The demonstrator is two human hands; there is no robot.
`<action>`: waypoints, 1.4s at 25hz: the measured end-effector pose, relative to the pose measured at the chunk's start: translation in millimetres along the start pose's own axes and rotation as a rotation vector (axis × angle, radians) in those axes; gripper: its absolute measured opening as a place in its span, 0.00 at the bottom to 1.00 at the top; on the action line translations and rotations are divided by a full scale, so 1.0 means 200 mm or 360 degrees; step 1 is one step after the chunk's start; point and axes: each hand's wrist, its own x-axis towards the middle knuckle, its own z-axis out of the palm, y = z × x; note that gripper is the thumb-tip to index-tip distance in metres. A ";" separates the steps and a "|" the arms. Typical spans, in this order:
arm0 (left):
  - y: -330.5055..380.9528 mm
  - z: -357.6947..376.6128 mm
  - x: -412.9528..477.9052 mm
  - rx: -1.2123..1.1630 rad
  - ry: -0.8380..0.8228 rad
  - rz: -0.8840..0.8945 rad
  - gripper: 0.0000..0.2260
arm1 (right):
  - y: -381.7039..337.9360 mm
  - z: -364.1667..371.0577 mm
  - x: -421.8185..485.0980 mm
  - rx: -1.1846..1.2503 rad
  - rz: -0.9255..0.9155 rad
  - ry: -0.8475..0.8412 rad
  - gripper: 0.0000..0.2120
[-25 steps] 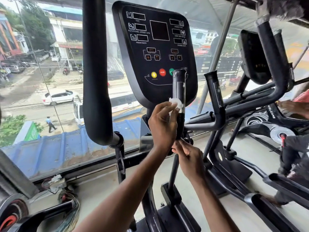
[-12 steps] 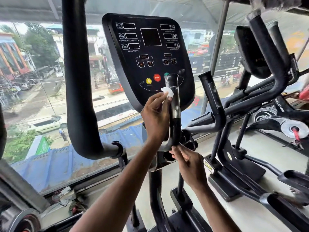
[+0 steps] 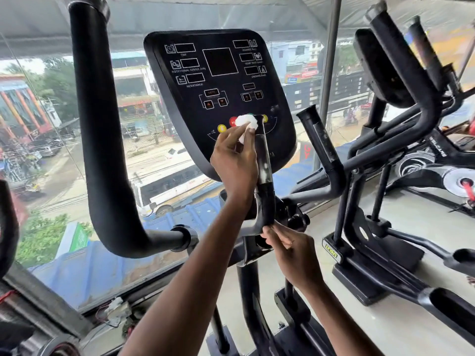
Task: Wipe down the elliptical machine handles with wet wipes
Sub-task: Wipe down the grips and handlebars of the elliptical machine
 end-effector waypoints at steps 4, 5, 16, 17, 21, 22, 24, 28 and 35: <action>0.01 -0.07 -0.14 -0.0156 -0.0021 -0.0225 0.04 | 0.01 0.00 0.01 0.0017 0.0010 -0.0008 0.10; -0.01 -0.13 -0.21 -0.0159 -0.0081 -0.0256 0.04 | 0.02 0.00 0.01 0.0016 0.0004 -0.0005 0.10; -0.15 -0.33 -0.48 -0.0124 -0.0330 -0.0356 0.05 | 0.05 0.00 0.01 0.0116 -0.0028 -0.0023 0.13; -0.16 -0.36 -0.50 -0.0051 -0.0356 -0.0296 0.05 | 0.05 0.00 0.01 0.0115 -0.0028 -0.0017 0.14; -0.15 -0.39 -0.60 0.0229 -0.0379 0.0118 0.06 | 0.05 0.00 0.01 0.0136 -0.0043 -0.0020 0.15; -0.14 -0.37 -0.62 0.0283 -0.0377 0.0241 0.07 | 0.05 0.00 0.01 0.0146 -0.0043 -0.0038 0.17; -0.17 -0.36 -0.65 0.0444 -0.0406 0.0507 0.08 | 0.06 0.00 0.01 0.0142 -0.0049 -0.0059 0.18; -0.20 -0.41 -0.59 0.0661 -0.0547 0.0876 0.09 | 0.05 0.01 0.01 0.0145 -0.0040 -0.0037 0.16; -0.19 -0.42 -0.62 0.0452 -0.0516 0.0542 0.07 | 0.05 0.00 0.00 0.0152 -0.0021 -0.0014 0.18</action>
